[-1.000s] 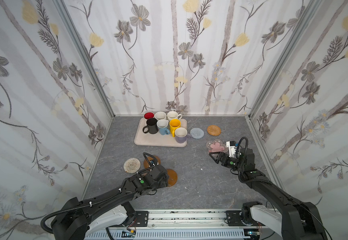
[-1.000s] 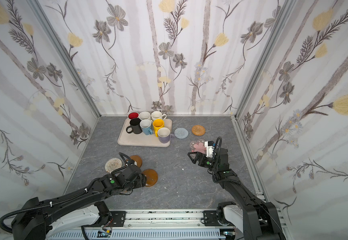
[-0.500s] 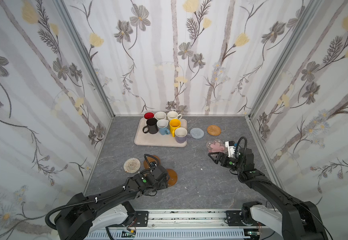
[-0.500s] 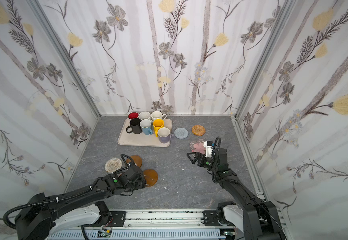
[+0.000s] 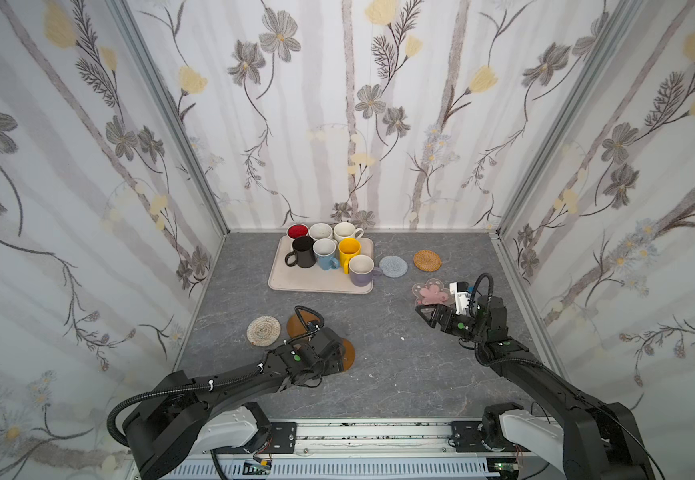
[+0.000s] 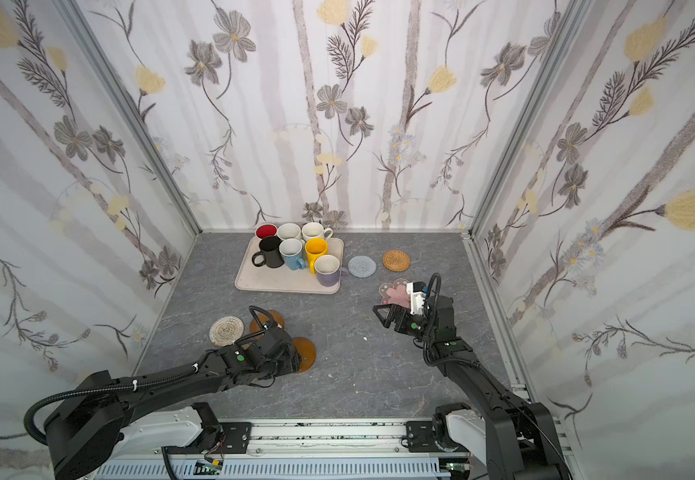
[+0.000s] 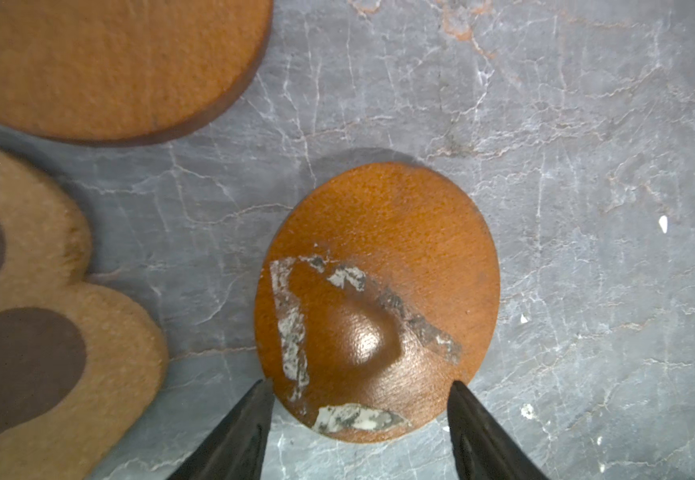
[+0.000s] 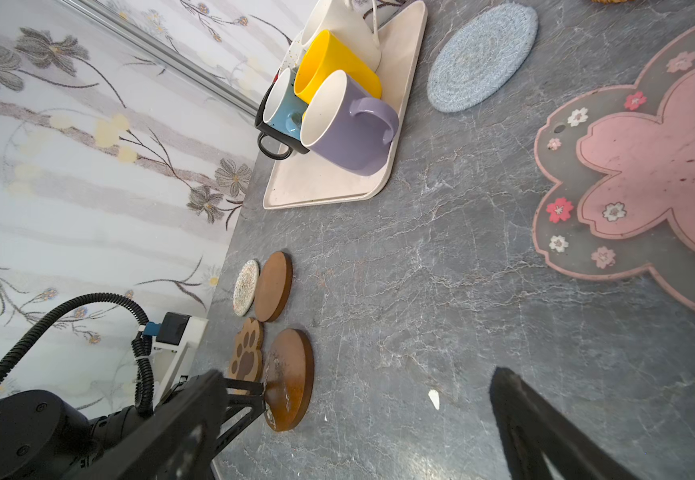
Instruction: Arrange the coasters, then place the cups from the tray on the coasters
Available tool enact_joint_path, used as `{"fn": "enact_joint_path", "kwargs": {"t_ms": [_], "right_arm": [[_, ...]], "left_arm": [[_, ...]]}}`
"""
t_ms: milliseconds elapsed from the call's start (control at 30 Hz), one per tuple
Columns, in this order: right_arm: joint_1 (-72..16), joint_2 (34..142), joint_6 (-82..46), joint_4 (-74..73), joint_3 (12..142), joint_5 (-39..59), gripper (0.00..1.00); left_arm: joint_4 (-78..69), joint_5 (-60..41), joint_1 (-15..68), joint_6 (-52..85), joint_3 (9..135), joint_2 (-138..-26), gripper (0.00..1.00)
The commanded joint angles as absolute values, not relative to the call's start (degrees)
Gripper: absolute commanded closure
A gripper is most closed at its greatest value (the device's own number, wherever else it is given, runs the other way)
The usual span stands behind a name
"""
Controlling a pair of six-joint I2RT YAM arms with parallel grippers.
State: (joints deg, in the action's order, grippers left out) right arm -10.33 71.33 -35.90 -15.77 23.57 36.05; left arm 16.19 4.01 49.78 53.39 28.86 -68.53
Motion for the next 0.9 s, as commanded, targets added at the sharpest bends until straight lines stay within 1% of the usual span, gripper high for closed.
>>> {"fn": "enact_joint_path", "kwargs": {"t_ms": [0,233,667,867], "right_arm": [[-10.3,71.4,-35.1,-17.5,23.9,36.6,0.00],[-10.4,71.5,-35.4,-18.1,23.9,36.8,0.00],[-10.4,71.4,-35.4,-18.0,23.9,37.0,0.00],[-10.4,71.1,-35.6,-18.2,23.7,37.1,0.00]], "left_arm": [[13.8,4.0,49.9,55.0,28.6,-68.4,0.31],[13.8,5.1,49.7,55.9,26.7,-66.7,0.29],[8.1,3.4,49.7,55.3,30.8,-71.9,0.29],[3.9,2.9,50.1,55.8,34.4,-77.4,0.30]]}}
